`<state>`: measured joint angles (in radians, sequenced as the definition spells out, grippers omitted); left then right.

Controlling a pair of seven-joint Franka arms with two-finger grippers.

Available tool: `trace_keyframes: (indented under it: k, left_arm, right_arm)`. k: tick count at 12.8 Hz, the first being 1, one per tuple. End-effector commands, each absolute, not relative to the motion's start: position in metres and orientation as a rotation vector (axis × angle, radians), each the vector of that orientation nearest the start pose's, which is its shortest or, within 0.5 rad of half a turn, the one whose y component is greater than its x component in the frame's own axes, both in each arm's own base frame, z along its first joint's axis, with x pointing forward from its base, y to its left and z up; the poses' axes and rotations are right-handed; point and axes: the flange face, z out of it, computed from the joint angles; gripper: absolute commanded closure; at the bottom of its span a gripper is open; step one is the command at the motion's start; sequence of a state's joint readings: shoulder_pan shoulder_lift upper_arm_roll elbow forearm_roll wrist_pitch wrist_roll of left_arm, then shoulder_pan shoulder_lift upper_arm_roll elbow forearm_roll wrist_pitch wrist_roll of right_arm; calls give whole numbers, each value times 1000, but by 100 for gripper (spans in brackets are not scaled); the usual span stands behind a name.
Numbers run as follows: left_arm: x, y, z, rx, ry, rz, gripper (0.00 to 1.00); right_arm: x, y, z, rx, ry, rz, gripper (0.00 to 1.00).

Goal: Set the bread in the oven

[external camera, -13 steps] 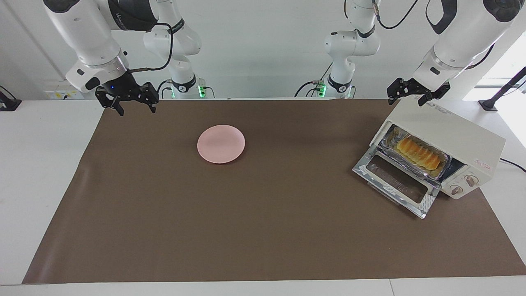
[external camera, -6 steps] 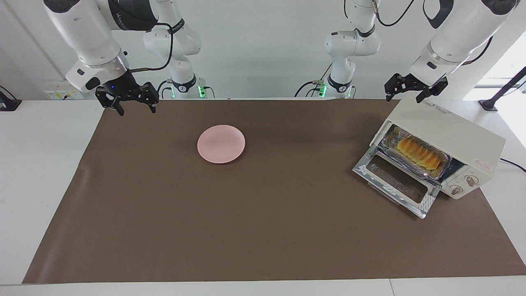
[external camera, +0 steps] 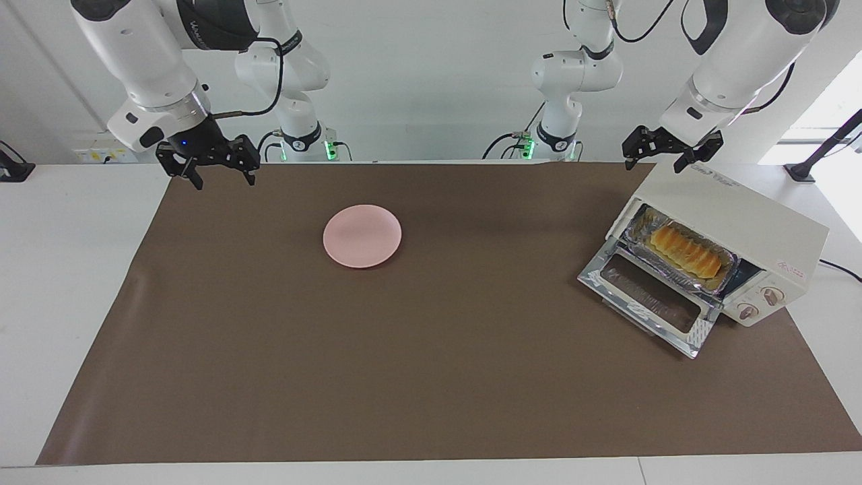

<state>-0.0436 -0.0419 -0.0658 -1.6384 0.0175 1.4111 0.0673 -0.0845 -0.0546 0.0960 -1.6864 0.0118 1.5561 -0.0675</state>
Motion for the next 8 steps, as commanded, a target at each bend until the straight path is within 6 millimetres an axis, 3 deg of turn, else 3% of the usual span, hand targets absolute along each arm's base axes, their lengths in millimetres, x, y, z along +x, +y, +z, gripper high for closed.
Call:
trace_keyframes:
  k: [1,8]
  left_arm:
    - [511,-53,598,-3091,273,264,0]
    - [508,-56,597,-3088,275,278,0]
  right_arm:
    - [526,6,600,-3139,-134,126,0]
    - [526,6,600,-3140,-132,126,0]
